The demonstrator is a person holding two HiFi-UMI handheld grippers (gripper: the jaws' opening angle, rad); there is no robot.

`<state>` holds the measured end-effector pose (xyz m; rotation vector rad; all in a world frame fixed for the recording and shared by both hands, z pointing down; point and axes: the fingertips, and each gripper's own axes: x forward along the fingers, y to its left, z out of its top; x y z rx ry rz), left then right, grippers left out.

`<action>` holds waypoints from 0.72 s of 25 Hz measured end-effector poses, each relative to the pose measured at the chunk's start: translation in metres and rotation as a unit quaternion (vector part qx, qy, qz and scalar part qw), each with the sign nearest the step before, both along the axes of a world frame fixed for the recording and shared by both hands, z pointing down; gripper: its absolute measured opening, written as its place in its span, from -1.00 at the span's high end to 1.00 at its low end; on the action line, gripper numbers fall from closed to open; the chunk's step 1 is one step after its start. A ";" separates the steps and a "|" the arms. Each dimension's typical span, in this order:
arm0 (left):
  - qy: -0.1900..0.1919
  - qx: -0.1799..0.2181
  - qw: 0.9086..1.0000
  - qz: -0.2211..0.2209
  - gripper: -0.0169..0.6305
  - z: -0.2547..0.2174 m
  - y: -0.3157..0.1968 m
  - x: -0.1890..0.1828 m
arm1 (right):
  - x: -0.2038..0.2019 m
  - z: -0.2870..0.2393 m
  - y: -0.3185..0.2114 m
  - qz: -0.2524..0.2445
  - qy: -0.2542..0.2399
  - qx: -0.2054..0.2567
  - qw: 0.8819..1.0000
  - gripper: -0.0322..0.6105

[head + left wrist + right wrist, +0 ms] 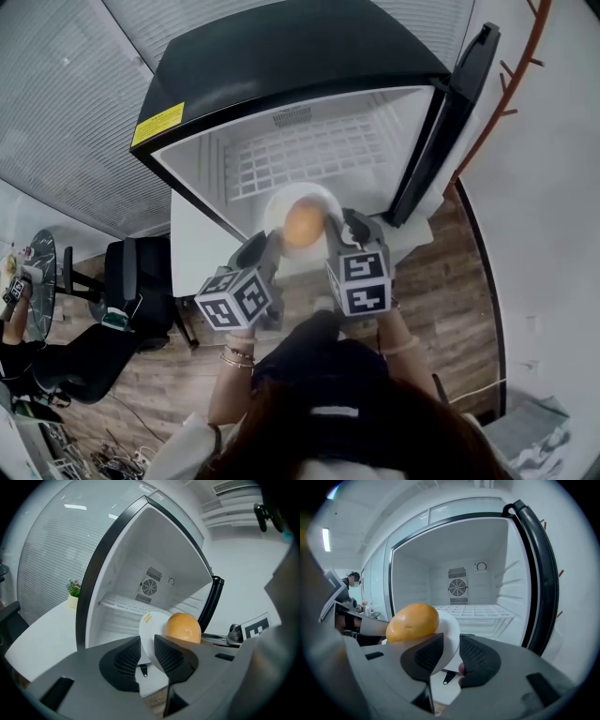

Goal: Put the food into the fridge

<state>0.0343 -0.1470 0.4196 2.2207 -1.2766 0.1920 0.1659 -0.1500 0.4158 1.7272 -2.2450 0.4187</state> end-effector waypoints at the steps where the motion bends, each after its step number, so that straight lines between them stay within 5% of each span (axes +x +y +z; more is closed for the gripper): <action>1: 0.002 0.001 1.000 -0.002 0.70 -0.001 -0.002 0.000 | 0.001 0.000 -0.002 0.000 0.000 0.000 1.000 0.58; 18: -0.004 0.016 1.000 -0.003 0.70 -0.009 -0.043 0.004 | 0.004 -0.008 -0.042 -0.002 0.007 0.014 1.000 0.58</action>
